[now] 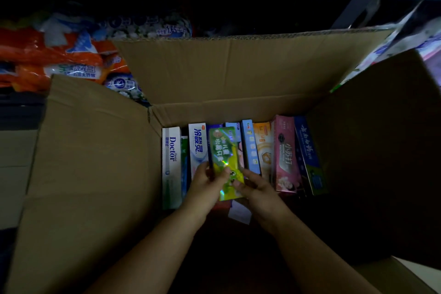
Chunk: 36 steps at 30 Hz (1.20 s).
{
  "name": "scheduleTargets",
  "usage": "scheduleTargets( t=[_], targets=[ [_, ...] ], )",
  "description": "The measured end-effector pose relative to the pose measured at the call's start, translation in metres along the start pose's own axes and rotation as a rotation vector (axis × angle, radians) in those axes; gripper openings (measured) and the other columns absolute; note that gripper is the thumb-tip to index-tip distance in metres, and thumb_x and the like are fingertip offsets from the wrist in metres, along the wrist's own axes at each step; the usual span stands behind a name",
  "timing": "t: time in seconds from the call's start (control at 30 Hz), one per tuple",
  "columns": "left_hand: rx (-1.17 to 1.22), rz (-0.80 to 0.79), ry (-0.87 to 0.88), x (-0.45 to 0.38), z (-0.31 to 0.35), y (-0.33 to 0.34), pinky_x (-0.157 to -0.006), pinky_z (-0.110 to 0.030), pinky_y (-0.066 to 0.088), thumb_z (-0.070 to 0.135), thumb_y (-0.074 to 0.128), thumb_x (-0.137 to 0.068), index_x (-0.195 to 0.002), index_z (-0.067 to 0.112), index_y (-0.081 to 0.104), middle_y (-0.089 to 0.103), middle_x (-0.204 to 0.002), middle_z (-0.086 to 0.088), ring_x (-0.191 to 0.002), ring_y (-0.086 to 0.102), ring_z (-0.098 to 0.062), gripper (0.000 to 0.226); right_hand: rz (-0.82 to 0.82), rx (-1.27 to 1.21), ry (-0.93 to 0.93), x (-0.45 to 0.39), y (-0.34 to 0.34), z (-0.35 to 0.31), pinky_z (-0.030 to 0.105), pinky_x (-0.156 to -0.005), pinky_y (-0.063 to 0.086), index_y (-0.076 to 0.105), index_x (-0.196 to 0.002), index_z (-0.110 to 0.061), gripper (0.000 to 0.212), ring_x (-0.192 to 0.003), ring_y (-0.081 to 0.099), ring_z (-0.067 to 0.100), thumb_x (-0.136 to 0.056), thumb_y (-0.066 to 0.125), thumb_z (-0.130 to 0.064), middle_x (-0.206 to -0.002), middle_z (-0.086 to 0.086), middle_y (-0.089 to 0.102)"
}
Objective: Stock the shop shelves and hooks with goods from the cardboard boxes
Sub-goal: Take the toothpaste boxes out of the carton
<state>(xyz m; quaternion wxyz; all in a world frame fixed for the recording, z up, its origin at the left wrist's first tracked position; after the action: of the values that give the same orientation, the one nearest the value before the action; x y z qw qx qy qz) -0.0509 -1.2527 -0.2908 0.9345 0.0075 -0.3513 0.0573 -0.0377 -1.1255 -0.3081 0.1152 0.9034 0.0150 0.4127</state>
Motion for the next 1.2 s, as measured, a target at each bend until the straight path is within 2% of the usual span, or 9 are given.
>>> scheduleTargets(
  t=[0.13,0.2,0.33,0.5,0.63,0.8,1.0,1.1,1.2],
  targets=[
    [0.11,0.031,-0.079,-0.002,-0.008,-0.02,-0.073,-0.037,0.056,0.008,0.061,-0.09,-0.092,0.013,0.063,0.069,-0.103,-0.018,-0.077,0.066,-0.022,0.006,-0.012,0.268,-0.058,0.011,0.014,-0.005,0.026,-0.086,0.05,0.056,-0.124,-0.014,0.029,-0.1,0.06,0.017,-0.096,0.053,-0.009,-0.107,0.0,0.063],
    [0.128,0.053,-0.087,-0.002,-0.009,-0.033,-0.079,-0.042,0.055,0.008,0.06,-0.091,-0.094,0.013,0.062,0.069,-0.101,-0.017,-0.078,0.066,-0.024,0.007,0.184,0.547,-0.11,0.004,-0.009,-0.013,0.025,-0.092,0.045,0.05,-0.134,-0.012,0.037,-0.114,0.054,0.017,-0.097,0.053,-0.018,-0.121,0.0,0.056],
    [0.171,0.046,-0.091,-0.003,-0.008,-0.044,-0.066,-0.031,0.054,0.008,0.06,-0.091,-0.095,0.014,0.061,0.069,-0.091,-0.006,-0.075,0.067,-0.018,0.007,0.465,0.818,-0.205,-0.011,-0.038,-0.033,0.036,-0.101,0.045,0.037,-0.14,-0.013,0.047,-0.127,0.048,0.027,-0.096,0.051,-0.021,-0.139,0.012,0.045],
    [0.162,0.048,-0.091,-0.009,-0.01,-0.044,-0.075,-0.037,0.056,0.011,0.061,-0.09,-0.091,0.019,0.062,0.071,-0.092,-0.004,-0.08,0.068,-0.02,0.008,0.412,0.919,-0.075,-0.045,-0.029,-0.035,0.049,-0.113,0.03,0.009,-0.152,-0.014,0.095,-0.142,0.022,0.033,-0.083,0.068,-0.042,-0.154,0.017,0.02],
    [0.181,0.058,-0.076,-0.012,-0.011,-0.045,-0.076,-0.038,0.057,0.011,0.063,-0.089,-0.092,0.019,0.062,0.071,-0.092,-0.004,-0.08,0.069,-0.02,0.008,0.386,1.009,0.003,-0.047,-0.016,-0.031,0.043,-0.109,0.031,-0.006,-0.152,-0.012,0.113,-0.142,0.023,0.033,-0.079,0.073,-0.044,-0.155,0.018,0.014],
    [0.215,0.049,-0.075,-0.015,-0.011,-0.046,-0.074,-0.036,0.056,0.013,0.064,-0.089,-0.094,0.02,0.061,0.071,-0.096,-0.004,-0.084,0.069,-0.02,0.009,0.402,0.971,-0.02,-0.049,-0.019,-0.029,0.045,-0.103,0.039,-0.009,-0.152,-0.018,0.116,-0.133,0.037,0.035,-0.076,0.077,-0.037,-0.15,0.02,0.027],
    [0.278,0.076,-0.118,-0.018,-0.016,-0.045,-0.075,-0.039,0.056,0.009,0.064,-0.087,-0.1,0.011,0.06,0.069,-0.095,-0.01,-0.08,0.068,-0.023,0.014,0.332,0.564,-0.049,-0.049,-0.019,-0.021,0.034,-0.088,0.05,0.01,-0.15,-0.02,0.101,-0.11,0.057,0.022,-0.075,0.077,-0.022,-0.129,0.005,0.056],
    [0.296,0.077,-0.137,-0.019,-0.019,-0.047,-0.076,-0.042,0.055,0.01,0.065,-0.087,-0.11,0.01,0.059,0.069,-0.101,-0.012,-0.084,0.068,-0.025,0.024,0.204,0.253,0.056,-0.042,-0.009,-0.015,0.025,-0.065,0.056,0.016,-0.149,-0.017,0.083,-0.093,0.06,0.017,-0.085,0.066,-0.004,-0.107,-0.002,0.053],
    [0.307,0.074,-0.145,-0.019,-0.021,-0.047,-0.08,-0.045,0.055,0.009,0.064,-0.087,-0.105,0.013,0.059,0.069,-0.102,-0.011,-0.087,0.068,-0.027,0.02,0.137,0.237,0.077,-0.025,-0.01,-0.022,0.017,-0.048,0.051,0.026,-0.147,-0.017,0.072,-0.084,0.062,0.016,-0.088,0.065,-0.009,-0.104,-0.001,0.055]
  ],
)
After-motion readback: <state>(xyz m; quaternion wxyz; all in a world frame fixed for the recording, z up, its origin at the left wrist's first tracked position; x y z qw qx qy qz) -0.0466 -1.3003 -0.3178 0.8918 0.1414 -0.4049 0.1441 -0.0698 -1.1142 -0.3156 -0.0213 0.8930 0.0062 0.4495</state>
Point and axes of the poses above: each hand's wrist, its own x-axis away from the middle knuckle, its own y-axis out of the palm, z = x × y, the point moved 9 cm from there along -x, towards the middle knuckle
